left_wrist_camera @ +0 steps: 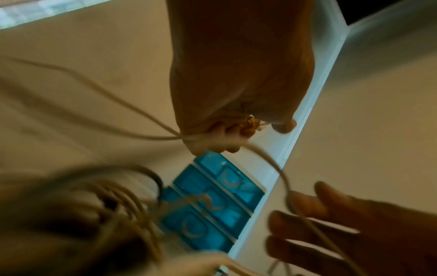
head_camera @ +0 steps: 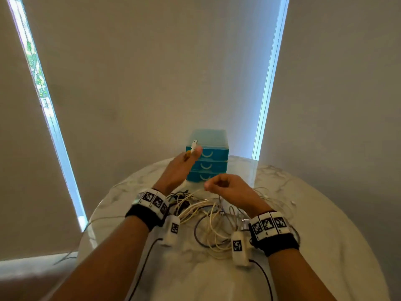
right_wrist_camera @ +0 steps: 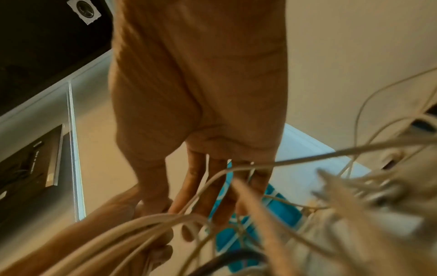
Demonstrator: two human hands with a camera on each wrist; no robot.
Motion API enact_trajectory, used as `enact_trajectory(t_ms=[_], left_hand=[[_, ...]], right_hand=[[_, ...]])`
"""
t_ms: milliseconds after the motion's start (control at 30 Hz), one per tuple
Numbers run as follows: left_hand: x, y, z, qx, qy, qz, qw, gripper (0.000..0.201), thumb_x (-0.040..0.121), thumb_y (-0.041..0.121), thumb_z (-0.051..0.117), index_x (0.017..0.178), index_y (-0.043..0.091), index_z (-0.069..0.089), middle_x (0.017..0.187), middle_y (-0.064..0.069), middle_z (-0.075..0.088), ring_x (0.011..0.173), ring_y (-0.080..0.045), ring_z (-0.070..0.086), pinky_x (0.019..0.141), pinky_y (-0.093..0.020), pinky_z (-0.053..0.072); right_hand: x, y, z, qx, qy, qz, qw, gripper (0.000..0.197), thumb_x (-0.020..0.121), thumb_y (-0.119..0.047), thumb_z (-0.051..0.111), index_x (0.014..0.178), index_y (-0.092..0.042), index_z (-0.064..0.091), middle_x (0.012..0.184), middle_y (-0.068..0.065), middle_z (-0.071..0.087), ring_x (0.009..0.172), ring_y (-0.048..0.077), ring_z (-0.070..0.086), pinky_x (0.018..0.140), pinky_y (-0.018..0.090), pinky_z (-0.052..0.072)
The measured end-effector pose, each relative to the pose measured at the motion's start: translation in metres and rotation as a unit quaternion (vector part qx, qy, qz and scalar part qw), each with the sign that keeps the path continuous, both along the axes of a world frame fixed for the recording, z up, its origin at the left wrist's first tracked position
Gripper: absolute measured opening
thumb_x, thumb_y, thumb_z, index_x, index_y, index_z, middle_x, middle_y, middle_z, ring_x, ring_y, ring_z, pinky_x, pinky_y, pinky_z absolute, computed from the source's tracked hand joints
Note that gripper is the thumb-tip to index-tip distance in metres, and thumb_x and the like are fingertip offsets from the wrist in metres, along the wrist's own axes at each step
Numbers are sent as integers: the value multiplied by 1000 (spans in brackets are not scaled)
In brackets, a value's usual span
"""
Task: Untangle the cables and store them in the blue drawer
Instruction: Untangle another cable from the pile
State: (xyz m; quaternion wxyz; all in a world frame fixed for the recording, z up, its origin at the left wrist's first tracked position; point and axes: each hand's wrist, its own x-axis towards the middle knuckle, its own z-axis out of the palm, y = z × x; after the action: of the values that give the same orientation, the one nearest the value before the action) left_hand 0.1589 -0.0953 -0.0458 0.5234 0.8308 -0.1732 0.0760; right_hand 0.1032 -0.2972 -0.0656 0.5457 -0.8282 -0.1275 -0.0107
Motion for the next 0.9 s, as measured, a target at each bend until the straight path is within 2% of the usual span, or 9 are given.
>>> enact_trajectory(t_ms=[133,300,400,500,567,667,733,800,900], left_hand=[[5,-28,-11,7,51,-51,997,85,77,90,65,103,10,74,96,3,77,82,-11,65,70,-28,47],[8,-33,-36,143,15,-121,982,36,90,69,72,89,33,76,89,15,76,83,3,68,79,-25,51],[11,-31,-39,-4,-41,-39,998,48,102,65,55,81,27,76,73,17,72,70,5,63,72,-22,48],[22,-14,-40,-224,8,92,970,44,105,58,59,80,24,72,54,11,48,53,-10,45,54,-29,37],[23,-3,-43,-256,30,145,955,38,106,49,62,81,23,73,56,6,46,56,-15,42,56,-31,36],[23,0,-47,-209,28,186,959,33,105,47,63,89,21,75,76,-2,64,70,-18,54,72,-37,45],[23,2,-46,-164,36,217,962,31,101,51,68,105,21,72,104,-4,71,93,-22,63,91,-41,52],[21,3,-45,-151,27,234,960,39,97,51,75,119,22,63,114,-2,66,108,-25,63,102,-45,52],[9,-3,-38,-155,-69,233,957,23,97,34,78,113,27,63,97,6,62,92,-16,60,92,-43,53]], right_hand=[[2,-17,-12,-30,-12,35,999,15,94,-25,83,109,-23,81,100,-5,83,97,9,78,89,24,60],[6,-33,-9,165,-94,-151,970,22,97,-18,80,118,-18,74,99,3,82,86,20,78,69,26,61],[0,-42,-4,174,-43,-129,975,26,97,-26,80,120,-16,72,100,4,83,88,22,78,78,33,64],[-2,-56,-7,105,-5,-73,992,24,95,-25,82,116,-14,76,101,6,84,94,26,78,94,41,62],[-5,-65,-12,50,13,-20,998,24,94,-24,83,116,-14,77,105,3,84,103,23,78,99,38,61],[-6,-65,-15,-15,-17,-33,999,19,92,-20,85,110,-18,81,104,-5,83,101,13,78,97,32,59],[-4,-62,-12,108,-77,-129,983,17,93,-19,83,110,-18,81,103,0,83,100,24,78,94,39,64],[-3,-62,-4,283,-128,-220,925,20,97,-18,80,116,-14,77,106,5,81,96,25,78,85,36,66],[-6,-62,3,401,-135,-232,876,26,100,-18,76,124,-9,73,110,8,82,93,19,78,79,27,63]])
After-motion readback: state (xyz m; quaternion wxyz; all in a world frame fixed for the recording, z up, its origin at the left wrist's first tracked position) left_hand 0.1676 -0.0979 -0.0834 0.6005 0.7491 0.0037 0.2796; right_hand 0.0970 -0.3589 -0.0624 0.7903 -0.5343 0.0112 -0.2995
